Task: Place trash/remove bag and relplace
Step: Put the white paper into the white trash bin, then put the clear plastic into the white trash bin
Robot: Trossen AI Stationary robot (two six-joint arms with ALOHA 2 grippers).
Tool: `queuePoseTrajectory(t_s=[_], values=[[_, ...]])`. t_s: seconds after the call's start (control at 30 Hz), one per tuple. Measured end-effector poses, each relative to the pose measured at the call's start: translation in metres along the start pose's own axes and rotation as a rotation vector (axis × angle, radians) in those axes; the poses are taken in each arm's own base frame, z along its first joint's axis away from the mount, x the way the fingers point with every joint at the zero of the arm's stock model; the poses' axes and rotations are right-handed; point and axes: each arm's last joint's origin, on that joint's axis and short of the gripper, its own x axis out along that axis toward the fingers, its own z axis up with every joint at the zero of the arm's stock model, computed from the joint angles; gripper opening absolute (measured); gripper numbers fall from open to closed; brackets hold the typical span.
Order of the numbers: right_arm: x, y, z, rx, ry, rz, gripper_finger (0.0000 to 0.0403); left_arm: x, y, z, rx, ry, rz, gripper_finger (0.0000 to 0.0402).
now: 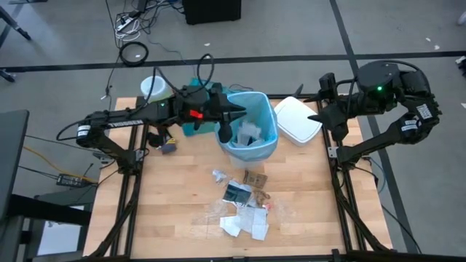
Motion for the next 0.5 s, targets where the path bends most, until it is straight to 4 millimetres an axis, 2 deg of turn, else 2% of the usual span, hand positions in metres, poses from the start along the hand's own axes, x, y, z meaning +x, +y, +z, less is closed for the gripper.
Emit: queuePoseTrajectory(t_s=[0.1,0.17,0.27,0.4,0.5], values=[[0.002,0.001,0.0,-0.001,0.009,0.002,0.0237,-0.003,0.0,0.004,0.001,0.013,-0.013,0.0106],[0.005,0.002,0.0,0.006,0.024,0.01,0.024,-0.012,-0.002,0.016,0.0,0.026,-0.034,0.0117],[0.018,0.009,-0.007,0.047,0.095,0.087,0.0243,-0.034,-0.004,0.041,-0.001,0.063,-0.069,0.0125],[0.053,0.032,-0.031,0.069,0.263,0.223,0.0242,-0.07,-0.006,0.067,0.021,0.118,-0.15,0.0126],[0.083,0.056,-0.058,0.074,0.354,0.296,0.0241,-0.098,-0.006,0.074,0.019,0.178,-0.174,0.0126]])
